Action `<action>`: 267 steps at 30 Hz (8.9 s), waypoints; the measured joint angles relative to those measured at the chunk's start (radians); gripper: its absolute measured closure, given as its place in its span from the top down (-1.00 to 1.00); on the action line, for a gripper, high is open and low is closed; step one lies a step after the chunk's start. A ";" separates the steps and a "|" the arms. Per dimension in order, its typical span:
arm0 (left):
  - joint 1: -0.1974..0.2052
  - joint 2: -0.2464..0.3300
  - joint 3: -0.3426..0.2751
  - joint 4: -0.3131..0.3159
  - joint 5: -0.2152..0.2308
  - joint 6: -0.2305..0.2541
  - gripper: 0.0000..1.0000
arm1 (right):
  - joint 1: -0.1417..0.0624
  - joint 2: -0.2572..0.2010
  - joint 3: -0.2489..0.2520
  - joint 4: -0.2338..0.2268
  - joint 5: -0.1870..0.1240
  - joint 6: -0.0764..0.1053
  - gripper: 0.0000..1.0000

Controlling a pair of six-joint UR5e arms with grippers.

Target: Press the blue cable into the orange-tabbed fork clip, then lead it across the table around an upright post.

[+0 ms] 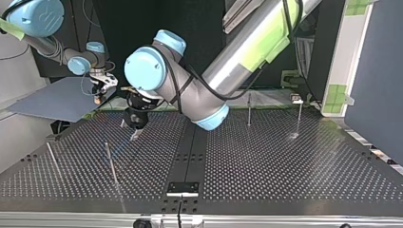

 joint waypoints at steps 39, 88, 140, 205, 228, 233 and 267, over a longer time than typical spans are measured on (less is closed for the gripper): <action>0.032 -0.040 0.135 -0.122 0.000 0.372 1.00 | 0.015 0.000 -0.008 0.004 0.000 -0.005 -1.00; 0.024 -0.039 0.135 -0.095 0.025 0.770 1.00 | 0.026 0.000 -0.013 0.014 -0.001 -0.005 -1.00; 0.007 0.260 -0.177 0.135 -0.148 0.654 1.00 | 0.044 -0.001 -0.021 0.037 -0.001 -0.025 -1.00; -0.008 0.361 -0.822 0.780 -0.210 0.540 1.00 | 0.073 -0.001 -0.032 0.053 -0.001 -0.037 -1.00; -0.002 0.361 -1.048 0.871 -0.221 0.527 1.00 | 0.101 -0.001 -0.044 0.064 -0.001 -0.050 -1.00; 0.000 0.361 -1.094 0.869 -0.220 0.526 1.00 | 0.105 -0.001 -0.045 0.067 -0.001 -0.054 -1.00; -0.005 0.362 -1.313 0.869 -0.217 0.528 1.00 | 0.115 -0.001 -0.049 0.090 0.000 -0.069 -1.00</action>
